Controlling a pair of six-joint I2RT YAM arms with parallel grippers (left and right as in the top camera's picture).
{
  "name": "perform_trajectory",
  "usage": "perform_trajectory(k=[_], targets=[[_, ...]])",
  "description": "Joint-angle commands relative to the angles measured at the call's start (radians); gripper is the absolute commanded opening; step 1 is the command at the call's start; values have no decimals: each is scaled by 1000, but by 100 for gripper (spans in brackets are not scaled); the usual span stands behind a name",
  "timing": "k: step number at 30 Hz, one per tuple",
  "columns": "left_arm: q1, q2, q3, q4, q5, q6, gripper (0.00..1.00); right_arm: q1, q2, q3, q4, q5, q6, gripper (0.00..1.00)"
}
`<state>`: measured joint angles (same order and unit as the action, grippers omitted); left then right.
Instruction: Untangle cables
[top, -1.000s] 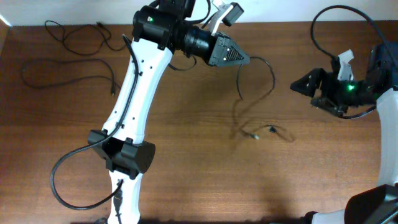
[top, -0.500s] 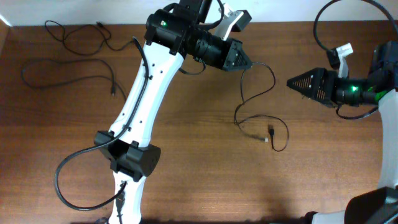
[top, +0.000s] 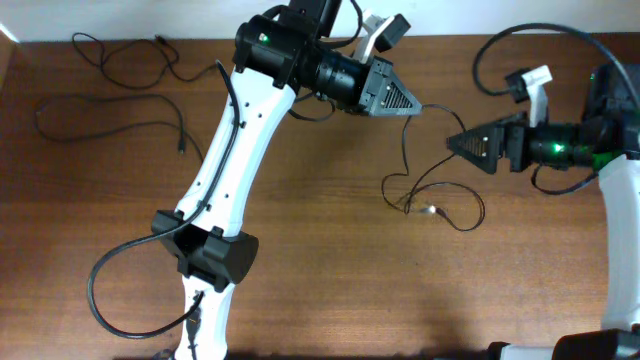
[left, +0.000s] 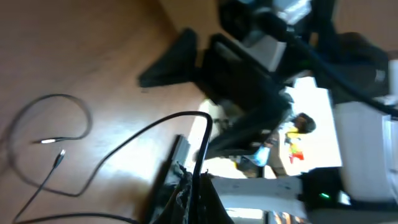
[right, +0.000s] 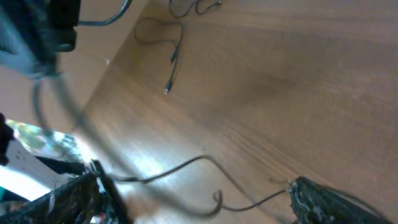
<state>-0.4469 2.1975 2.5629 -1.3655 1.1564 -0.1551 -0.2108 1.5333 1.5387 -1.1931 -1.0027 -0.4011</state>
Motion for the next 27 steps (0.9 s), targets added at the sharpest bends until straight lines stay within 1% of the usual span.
perform_trajectory(k=[1, 2, 3, 6, 7, 8, 9, 10, 11, 13, 17, 19, 21, 23, 26, 27], targets=[[-5, -7, 4, -4, 124, -9, 0, 15, -14, 12, 22, 23, -32, 99], [-5, -7, 4, -4, 124, -9, 0, 15, -14, 12, 25, 23, -32, 100], [-5, -8, 4, -4, 124, -10, 0, 15, -13, 12, 25, 21, -32, 97], [-5, -10, 4, -3, 158, -9, 0, 15, -11, 11, 23, 19, -32, 71], [-5, -10, 4, -2, 157, -9, 0, 15, -11, 11, 23, 19, -32, 59], [-4, -10, 4, 1, 157, -9, 0, 15, -11, 11, 23, 19, -28, 52], [-4, -10, 4, 4, 156, -9, 0, 15, -11, 11, 21, 19, -28, 40], [-3, -10, 4, 4, 154, -9, 0, 15, -11, 11, 19, 19, -28, 31], [-3, -10, 4, 4, 136, -9, 0, 15, -11, 11, 16, 19, -27, 16], [-2, -10, 4, 3, 100, -9, 0, 15, -11, 11, 16, 18, 2, 4], [-2, -10, 4, 3, 77, -9, 0, 15, -11, 12, 17, 8, 28, 4], [-2, -10, 4, 3, 69, -9, 0, 14, -12, 12, 27, 8, 72, 4], [-2, -10, 4, 2, 3, -9, 0, 14, -16, 12, 40, 8, 103, 4], [-2, -10, 4, -5, -132, -9, 0, 13, -26, 12, 54, 8, 127, 4], [-2, -10, 4, -28, -453, -9, 0, 13, -64, 12, 79, 16, 183, 4], [-2, -10, 4, -35, -567, -9, 8, 13, -78, 12, 88, 21, 206, 4]])
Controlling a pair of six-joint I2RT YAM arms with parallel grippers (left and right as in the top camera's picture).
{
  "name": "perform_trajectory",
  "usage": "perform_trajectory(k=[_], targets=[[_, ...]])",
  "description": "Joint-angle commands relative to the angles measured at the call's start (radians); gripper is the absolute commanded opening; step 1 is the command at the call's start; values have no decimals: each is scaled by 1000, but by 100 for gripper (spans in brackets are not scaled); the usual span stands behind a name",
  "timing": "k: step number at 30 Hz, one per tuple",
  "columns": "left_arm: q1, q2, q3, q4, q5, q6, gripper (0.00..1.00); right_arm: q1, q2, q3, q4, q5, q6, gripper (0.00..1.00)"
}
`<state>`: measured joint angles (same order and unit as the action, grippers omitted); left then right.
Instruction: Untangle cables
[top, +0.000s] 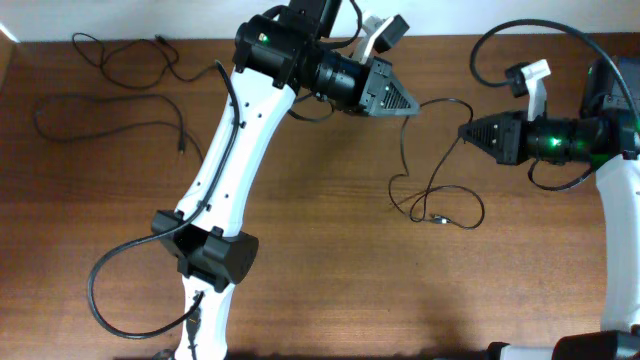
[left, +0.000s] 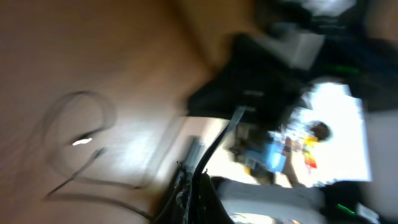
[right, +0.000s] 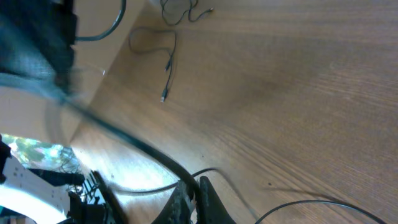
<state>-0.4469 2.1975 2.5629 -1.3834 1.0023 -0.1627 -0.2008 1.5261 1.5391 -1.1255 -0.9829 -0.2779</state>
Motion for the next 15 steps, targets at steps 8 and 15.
perform_trajectory(k=[8, 15], targets=[[-3, -10, 4, -74, -906, -1, 90, 3, -227, 31, 47, 56, 182, 4], [-4, -10, 4, -74, -785, -1, 91, 3, -278, 40, 147, 56, 422, 4]])
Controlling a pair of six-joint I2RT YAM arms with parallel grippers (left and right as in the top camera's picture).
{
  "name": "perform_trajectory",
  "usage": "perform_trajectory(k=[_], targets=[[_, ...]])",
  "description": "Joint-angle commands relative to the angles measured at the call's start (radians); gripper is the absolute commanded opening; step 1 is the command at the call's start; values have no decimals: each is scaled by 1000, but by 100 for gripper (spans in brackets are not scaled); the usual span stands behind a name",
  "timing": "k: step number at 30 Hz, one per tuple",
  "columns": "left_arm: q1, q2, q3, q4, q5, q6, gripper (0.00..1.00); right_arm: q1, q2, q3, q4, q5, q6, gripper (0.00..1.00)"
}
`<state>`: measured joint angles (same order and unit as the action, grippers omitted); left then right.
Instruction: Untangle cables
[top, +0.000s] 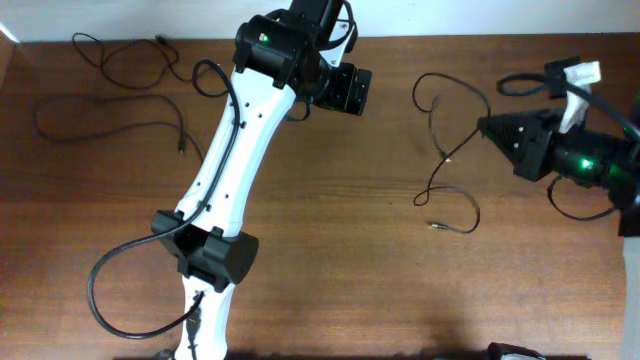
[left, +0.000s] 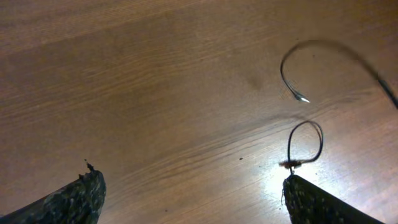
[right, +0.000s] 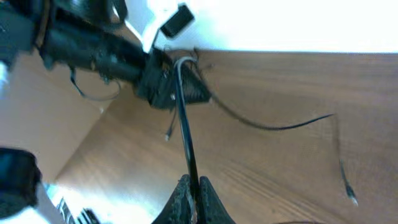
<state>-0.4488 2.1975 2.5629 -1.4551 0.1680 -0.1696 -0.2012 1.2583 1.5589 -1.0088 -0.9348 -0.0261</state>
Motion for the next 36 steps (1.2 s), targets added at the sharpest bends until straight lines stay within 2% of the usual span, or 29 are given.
perform_trajectory(k=[1, 3, 6, 12, 15, 19, 22, 24, 26, 30, 31, 32, 33, 36], targets=[[-2, -10, 4, -3, 86, 8, 88, 4, -9, 20, 41, 8, 208, 4], [-2, -10, 4, -5, 252, 85, 84, 4, -6, 20, 58, 42, 307, 4], [-2, -10, 4, -5, 461, 179, 89, 4, -6, 19, 56, 222, 491, 4], [-2, -10, 4, 2, 530, 197, 86, 4, 5, 19, 56, 331, 753, 4], [-2, -10, 4, 9, 682, 262, 86, 6, 28, 19, 54, 326, 878, 4], [-2, -10, 4, 51, 815, 277, 84, 6, 52, 19, 35, 298, 937, 4], [-5, -10, 4, 67, 852, 295, 78, 6, 60, 19, 29, 285, 988, 4], [-12, -10, 4, 69, 871, 385, 78, 6, 60, 19, 27, 285, 1032, 4], [-20, -10, 4, 79, 830, 457, 81, 6, 60, 19, 17, 282, 1088, 4], [-34, -10, 4, 109, 740, 456, 77, 6, 60, 19, 22, 225, 1102, 4], [-39, -10, 4, 112, 741, 456, 75, 6, 60, 19, 22, 204, 1102, 4], [-56, -10, 4, 114, 741, 461, 68, 6, 60, 19, 22, 187, 1109, 4], [-68, -10, 4, 111, 742, 479, 66, 6, 60, 19, 26, 184, 1117, 4], [-118, -10, 4, 103, 735, 546, 68, 6, 60, 19, 31, 182, 1128, 4]])
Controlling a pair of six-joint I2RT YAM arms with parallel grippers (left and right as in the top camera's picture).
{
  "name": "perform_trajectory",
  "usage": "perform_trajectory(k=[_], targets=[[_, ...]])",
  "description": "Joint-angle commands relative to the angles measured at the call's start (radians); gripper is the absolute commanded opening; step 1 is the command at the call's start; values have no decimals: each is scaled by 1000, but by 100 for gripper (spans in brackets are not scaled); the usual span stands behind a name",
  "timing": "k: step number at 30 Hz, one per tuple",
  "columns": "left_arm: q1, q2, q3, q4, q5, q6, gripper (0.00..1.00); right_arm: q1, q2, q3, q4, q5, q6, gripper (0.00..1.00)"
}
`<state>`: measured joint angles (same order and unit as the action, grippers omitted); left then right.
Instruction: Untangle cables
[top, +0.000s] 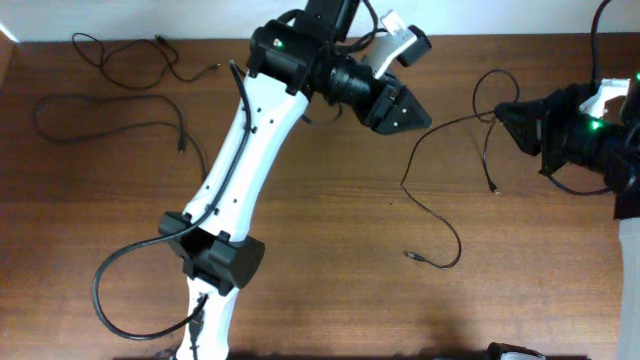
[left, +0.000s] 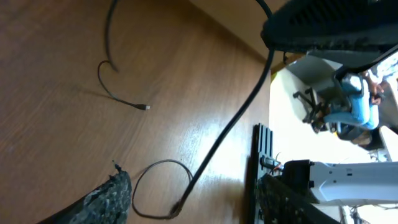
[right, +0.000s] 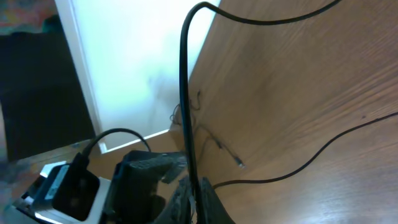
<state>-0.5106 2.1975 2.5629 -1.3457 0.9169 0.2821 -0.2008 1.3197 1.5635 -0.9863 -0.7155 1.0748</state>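
A thin black cable (top: 425, 150) trails from my right gripper (top: 503, 112) leftward, then bends down the table to a plug end (top: 410, 257). Another strand (top: 490, 150) hangs from a loop near the gripper, ending in a small plug. My right gripper (right: 194, 186) is shut on the cable (right: 184, 93), which rises straight up from its fingers. My left gripper (top: 418, 117) hovers open left of it, at the table's back middle. In the left wrist view the left gripper (left: 193, 183) stands wide apart, and the cable (left: 230, 124) with a small loop (left: 161, 186) lies below it.
Two more thin black cables lie at the far left: one (top: 120, 55) along the back edge, one (top: 110, 125) below it. The white left arm (top: 240, 170) crosses the table's middle-left diagonally. The table's right edge is near the right gripper.
My right gripper, still shut on the cable, has moved further right and back. The cable now lies more spread out. My left gripper, open, has swung right towards the right gripper.
First my left gripper was shut on the cable and the right one open beside the tangle. Then both were shut on it. Then the left was open and empty while the right held the cable further right. Now the cable lies stretched out.
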Motion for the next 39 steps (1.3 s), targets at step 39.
perform_trajectory(k=[39], targets=[[-141, -12, 4, 100, -144, 113, 35, 5, 0, 12, -76, -14, 14, 4]])
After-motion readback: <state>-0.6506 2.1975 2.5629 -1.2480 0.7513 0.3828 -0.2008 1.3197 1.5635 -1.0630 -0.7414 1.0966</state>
